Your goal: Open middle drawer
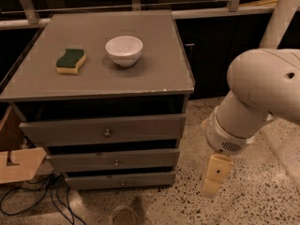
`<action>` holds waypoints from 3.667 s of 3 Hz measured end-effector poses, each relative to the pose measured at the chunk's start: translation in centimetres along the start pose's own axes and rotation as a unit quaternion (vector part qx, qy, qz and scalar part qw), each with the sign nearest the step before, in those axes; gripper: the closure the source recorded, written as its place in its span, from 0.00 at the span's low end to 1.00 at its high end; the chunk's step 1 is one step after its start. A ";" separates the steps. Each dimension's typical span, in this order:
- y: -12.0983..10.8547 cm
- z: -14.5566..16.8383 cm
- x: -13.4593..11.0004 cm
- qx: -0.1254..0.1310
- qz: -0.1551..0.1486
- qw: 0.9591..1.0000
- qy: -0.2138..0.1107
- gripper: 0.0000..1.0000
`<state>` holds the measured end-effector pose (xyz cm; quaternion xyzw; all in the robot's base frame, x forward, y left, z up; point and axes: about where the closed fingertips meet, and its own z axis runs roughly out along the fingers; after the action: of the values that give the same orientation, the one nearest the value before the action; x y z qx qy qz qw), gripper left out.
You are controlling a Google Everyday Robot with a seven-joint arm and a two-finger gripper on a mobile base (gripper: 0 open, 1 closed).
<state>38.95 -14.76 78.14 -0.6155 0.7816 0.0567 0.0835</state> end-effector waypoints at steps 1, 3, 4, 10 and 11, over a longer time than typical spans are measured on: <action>2.1 1.7 -0.6 -0.018 -0.007 1.000 -0.008 0.00; 5.9 7.5 -4.7 -0.053 -0.039 0.996 -0.058 0.00; 5.9 7.5 -4.7 -0.053 -0.039 0.996 -0.058 0.00; 2.4 22.7 -10.0 -0.022 -0.066 0.991 -0.114 0.00; 1.0 25.2 -11.1 -0.014 -0.066 0.990 -0.121 0.00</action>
Offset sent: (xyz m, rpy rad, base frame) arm -0.0627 0.0750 -0.0775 0.1187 0.0940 0.0974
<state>42.07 0.85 55.70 -0.6557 0.7224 0.1359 0.1723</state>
